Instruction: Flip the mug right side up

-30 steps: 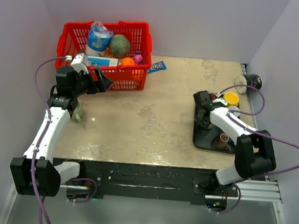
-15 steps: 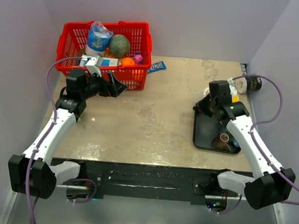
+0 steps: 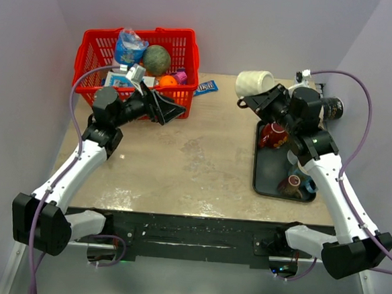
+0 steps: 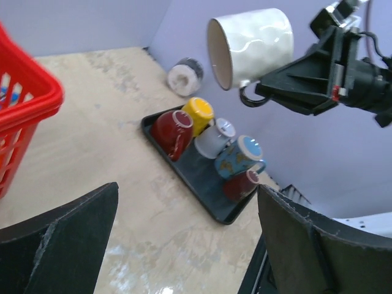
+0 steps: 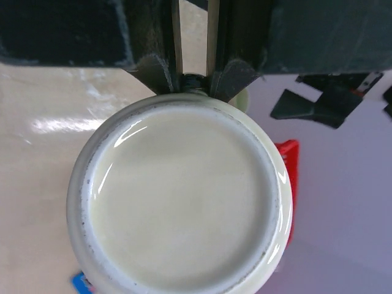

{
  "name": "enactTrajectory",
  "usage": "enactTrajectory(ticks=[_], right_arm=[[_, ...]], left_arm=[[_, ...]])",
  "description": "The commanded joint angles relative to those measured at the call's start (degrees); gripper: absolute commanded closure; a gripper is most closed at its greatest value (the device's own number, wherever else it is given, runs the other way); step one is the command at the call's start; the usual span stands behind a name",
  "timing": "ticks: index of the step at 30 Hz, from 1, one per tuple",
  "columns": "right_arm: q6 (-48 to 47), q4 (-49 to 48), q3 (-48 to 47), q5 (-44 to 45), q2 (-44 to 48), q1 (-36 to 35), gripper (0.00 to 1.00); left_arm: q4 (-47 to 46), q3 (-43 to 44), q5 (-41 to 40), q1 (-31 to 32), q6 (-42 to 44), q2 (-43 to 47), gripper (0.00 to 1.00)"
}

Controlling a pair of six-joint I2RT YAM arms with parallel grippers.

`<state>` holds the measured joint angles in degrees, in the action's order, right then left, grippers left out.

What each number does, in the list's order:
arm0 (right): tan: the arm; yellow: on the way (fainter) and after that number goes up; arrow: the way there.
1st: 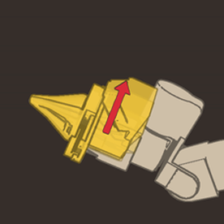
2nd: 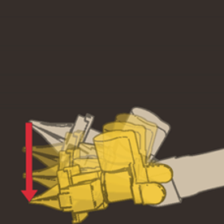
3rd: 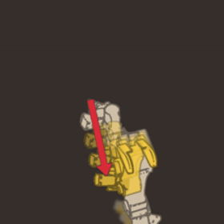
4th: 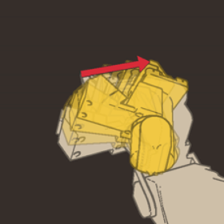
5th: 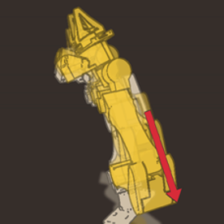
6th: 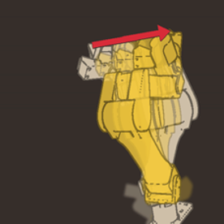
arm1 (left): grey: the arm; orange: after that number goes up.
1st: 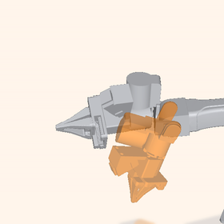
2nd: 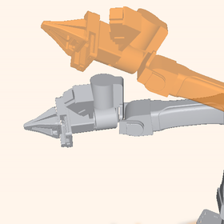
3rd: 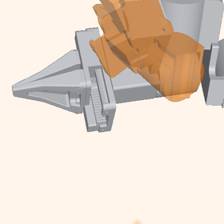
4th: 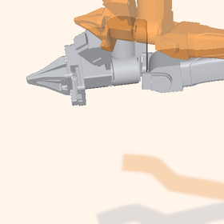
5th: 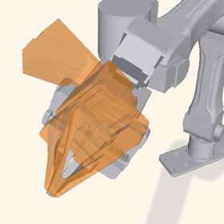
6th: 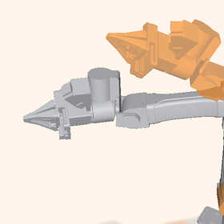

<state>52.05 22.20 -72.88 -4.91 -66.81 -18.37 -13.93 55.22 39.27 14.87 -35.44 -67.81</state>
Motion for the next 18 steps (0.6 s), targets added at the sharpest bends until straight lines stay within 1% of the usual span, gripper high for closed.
enactTrajectory(ticks=[1,2,5,8,11,13,18], right_arm=[[-1.4,-22.6,-3.6,-11.7,2.8,-0.7,1.00],[-1.3,-24.6,-3.9,-12.8,2.5,-0.9,1.00],[-0.4,-30.2,-4.9,-16.8,1.3,-1.8,1.00],[1.0,-36.2,-4.9,-19.8,0.5,-3.2,1.00],[2.4,-40.2,-4.8,-22.5,-0.3,-4.3,1.00],[3.0,-41.7,-4.7,-23.6,-0.6,-5.0,1.00],[2.9,-43.8,-4.8,-26.1,-1.3,-6.5,1.00]], left_arm=[[-18.0,3.0,5.6,2.2,-10.2,-1.9,0.01],[-21.3,3.3,5.9,2.6,-12.4,-2.2,0.01],[-25.2,4.5,6.1,4.8,-14.3,-3.8,0.01],[-22.9,7.0,3.3,6.8,-12.6,-5.5,0.01],[-25.0,8.0,0.9,8.5,-13.8,-6.9,0.01],[-26.7,8.1,-0.6,9.3,-14.9,-7.3,0.01],[-32.8,8.8,-0.4,11.0,-19.9,-9.3,0.01]])
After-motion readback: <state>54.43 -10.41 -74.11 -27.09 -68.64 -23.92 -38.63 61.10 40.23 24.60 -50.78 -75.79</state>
